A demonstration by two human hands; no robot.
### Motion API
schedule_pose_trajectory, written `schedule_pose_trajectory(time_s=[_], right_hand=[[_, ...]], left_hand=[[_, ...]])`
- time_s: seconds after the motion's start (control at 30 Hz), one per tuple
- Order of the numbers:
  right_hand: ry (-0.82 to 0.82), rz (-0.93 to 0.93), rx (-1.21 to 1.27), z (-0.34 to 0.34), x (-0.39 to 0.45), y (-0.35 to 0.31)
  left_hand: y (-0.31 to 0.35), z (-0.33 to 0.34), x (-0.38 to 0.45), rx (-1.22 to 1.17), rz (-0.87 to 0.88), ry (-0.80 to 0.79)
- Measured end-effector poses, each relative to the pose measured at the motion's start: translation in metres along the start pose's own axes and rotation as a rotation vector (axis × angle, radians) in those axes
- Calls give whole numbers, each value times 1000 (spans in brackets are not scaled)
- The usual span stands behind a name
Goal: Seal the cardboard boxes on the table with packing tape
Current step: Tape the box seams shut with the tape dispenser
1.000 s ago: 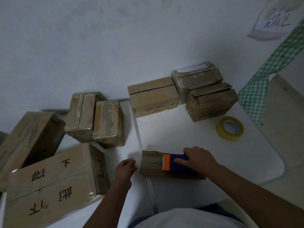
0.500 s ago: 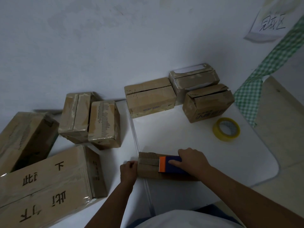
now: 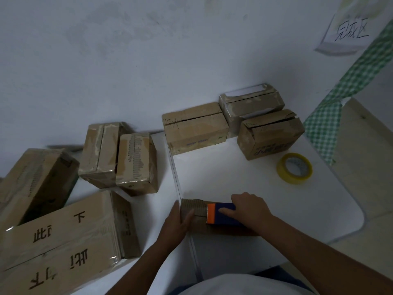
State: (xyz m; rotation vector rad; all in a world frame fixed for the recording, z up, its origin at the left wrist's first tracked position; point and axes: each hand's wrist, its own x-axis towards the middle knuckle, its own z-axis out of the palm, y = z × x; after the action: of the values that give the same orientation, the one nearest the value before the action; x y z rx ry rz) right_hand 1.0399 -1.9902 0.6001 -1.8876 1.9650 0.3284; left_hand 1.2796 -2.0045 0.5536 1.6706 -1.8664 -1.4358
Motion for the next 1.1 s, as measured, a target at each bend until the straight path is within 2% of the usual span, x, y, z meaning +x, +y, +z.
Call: schedule_pose_trajectory(time_s=[0.03,0.1,0.17,0.23,0.4,0.5,0.77,0.93,1.0,1.1], right_hand=[[3,3,-4,0,0,0],[12,10,-23,1,0,0],[19,15,-47,0,1,-1],[10,16,-54,0,3,-1],[-85,-13,16,-8,1,11],[-86,-57,35,-16,-3,20],[-159,10,7,-27,-32,113],[-140,9,31,-15,-25,98],[-129,25,40,-13,-24,92],[-122,47,50,-12,-23,86]], left_hand=[[1,-3,3,134,99,-26],[0,-2,11,605,329,-142],[2,0,20,846,463,-262],[3,1,27,864,486,-310],[-4,-3,32,756,540,-284],[-3,-4,33,720,531,-292],[4,-11,36,743,496,-328],[8,-24,46,765,436,-327],[11,-29,52,845,416,-326],[16,-23,55,968,279,-362]])
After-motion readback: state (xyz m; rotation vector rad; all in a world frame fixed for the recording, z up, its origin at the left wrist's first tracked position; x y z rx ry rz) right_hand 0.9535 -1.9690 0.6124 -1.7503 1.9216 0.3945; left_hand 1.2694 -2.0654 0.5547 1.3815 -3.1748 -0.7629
